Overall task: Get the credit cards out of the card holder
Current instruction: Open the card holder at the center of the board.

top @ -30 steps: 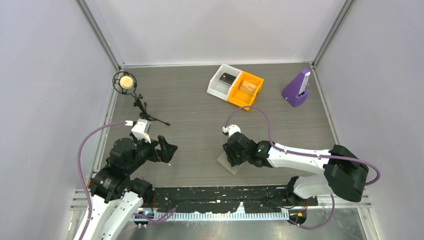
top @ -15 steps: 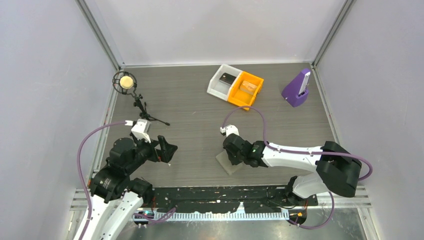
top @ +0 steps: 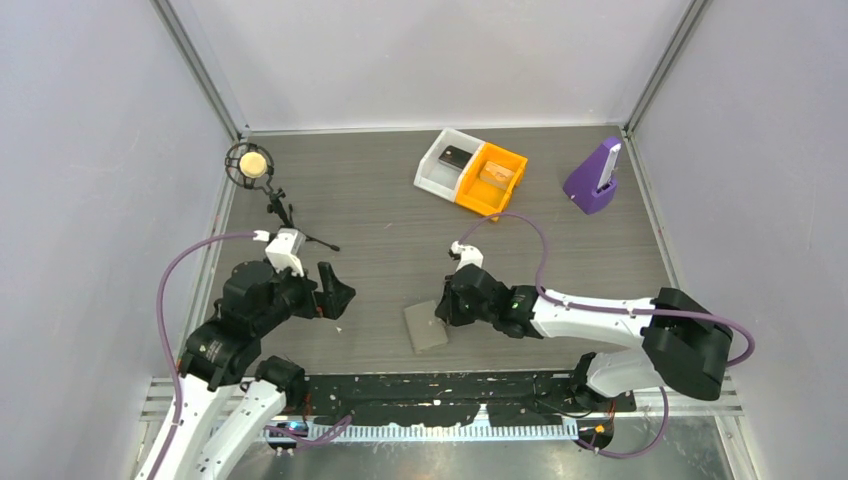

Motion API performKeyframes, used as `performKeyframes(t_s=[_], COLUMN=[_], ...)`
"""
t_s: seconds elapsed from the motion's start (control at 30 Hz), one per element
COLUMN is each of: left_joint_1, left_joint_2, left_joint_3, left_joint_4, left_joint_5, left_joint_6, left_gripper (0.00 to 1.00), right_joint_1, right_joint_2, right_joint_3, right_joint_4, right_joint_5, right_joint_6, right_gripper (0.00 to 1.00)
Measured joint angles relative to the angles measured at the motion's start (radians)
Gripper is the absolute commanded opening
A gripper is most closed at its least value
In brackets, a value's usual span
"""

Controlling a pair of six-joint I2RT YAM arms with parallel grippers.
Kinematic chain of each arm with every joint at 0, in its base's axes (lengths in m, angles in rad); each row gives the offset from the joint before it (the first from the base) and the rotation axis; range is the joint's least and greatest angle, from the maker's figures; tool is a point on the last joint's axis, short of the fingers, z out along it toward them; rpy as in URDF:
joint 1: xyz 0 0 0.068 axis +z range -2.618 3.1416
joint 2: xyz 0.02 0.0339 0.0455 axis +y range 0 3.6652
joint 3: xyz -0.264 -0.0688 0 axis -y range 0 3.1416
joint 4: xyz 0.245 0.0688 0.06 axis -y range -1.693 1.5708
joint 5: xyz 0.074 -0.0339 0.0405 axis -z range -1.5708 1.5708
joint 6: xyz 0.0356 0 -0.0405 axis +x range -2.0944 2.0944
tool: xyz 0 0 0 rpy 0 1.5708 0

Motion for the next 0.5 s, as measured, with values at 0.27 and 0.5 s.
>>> performKeyframes(t_s=[0.27, 0.5], left_joint_1=[0.000, 0.000], left_joint_2=[0.008, 0.075], left_joint_3=[-0.060, -0.216], left_joint_4=[0.043, 0.166], left_joint_5=[0.069, 0.161], left_joint_6=[-0.090, -0.204], left_gripper=[0.97, 0.94], right_joint_1=[0.000, 0.001], right_joint_2=[-0.123, -0.178], right_joint_3=[-0.030, -0.097], right_joint_4=[0.101, 0.221], right_joint_5=[-0.025, -0.064], right_joint_6=[0.089, 0.163], right_gripper=[0.05, 0.05])
